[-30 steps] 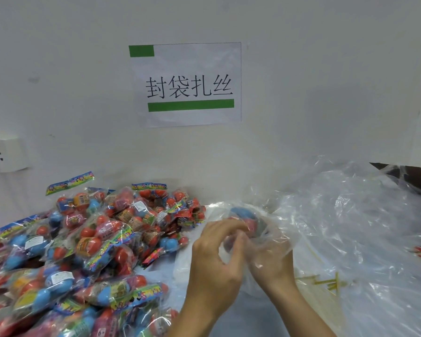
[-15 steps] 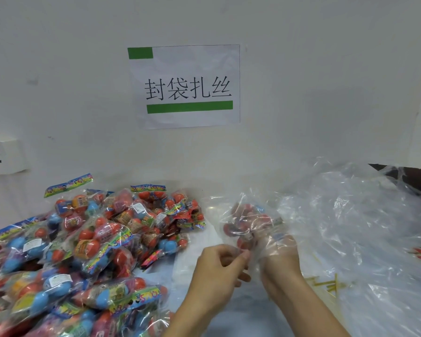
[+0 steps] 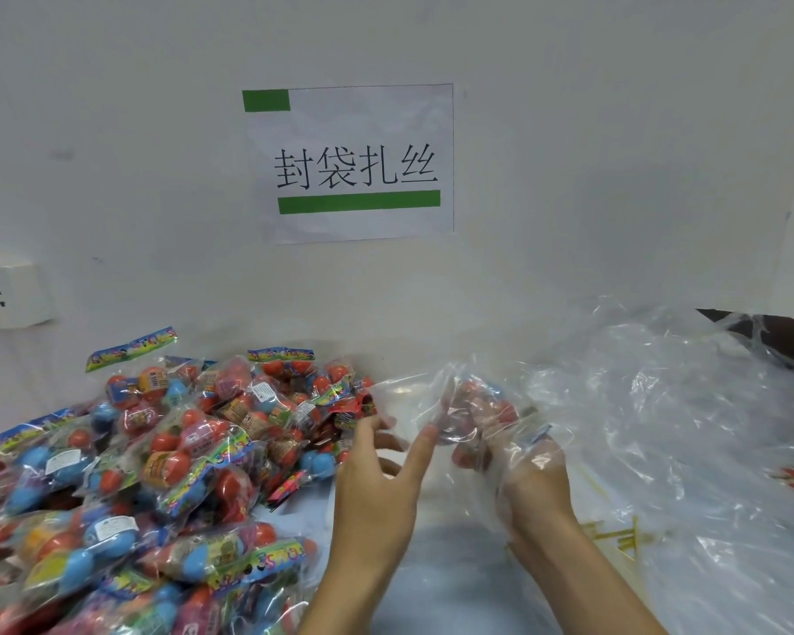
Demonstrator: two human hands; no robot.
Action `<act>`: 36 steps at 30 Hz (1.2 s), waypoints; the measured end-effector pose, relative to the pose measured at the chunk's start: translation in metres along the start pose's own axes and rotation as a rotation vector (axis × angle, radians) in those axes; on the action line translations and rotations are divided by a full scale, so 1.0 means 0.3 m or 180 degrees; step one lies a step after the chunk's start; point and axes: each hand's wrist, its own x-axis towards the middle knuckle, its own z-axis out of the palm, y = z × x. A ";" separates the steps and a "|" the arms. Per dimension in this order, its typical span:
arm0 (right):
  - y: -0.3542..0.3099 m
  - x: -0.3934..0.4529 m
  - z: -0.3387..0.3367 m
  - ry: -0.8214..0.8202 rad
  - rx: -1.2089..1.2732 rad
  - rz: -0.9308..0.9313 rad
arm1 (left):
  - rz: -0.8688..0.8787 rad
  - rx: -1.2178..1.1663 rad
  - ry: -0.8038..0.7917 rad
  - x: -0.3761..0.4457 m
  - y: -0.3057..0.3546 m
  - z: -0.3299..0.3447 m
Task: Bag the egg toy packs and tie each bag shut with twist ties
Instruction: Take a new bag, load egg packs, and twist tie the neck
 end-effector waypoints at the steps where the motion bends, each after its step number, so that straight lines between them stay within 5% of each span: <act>1: 0.005 0.000 0.007 -0.0125 0.0034 0.0005 | 0.0149 -0.0006 0.0028 0.003 -0.001 0.000; 4: 0.023 -0.003 0.007 -0.0337 -0.0359 -0.0160 | 0.0742 0.0169 0.0161 0.007 -0.004 -0.004; 10: 0.066 0.013 -0.051 0.0357 -0.1689 -0.0135 | 0.1067 0.0077 -0.0276 -0.012 0.016 0.010; 14: 0.060 0.019 -0.052 0.0394 -0.1327 0.0517 | 0.0708 -0.0328 0.0081 -0.019 0.022 -0.001; 17: 0.034 0.010 -0.024 0.0223 -0.0314 0.0458 | -0.0303 -0.0415 0.0600 0.016 -0.005 -0.016; 21: 0.008 -0.006 0.008 0.0225 0.0146 0.0430 | -0.1748 -0.0761 -0.0388 0.024 -0.046 0.009; 25: -0.024 -0.030 0.041 0.0131 0.0348 0.0755 | -0.1713 -0.0854 -0.1654 -0.014 -0.051 0.039; 36: -0.036 -0.041 0.047 0.0211 0.0220 0.0902 | -0.1141 0.0065 -0.1759 -0.029 -0.064 0.052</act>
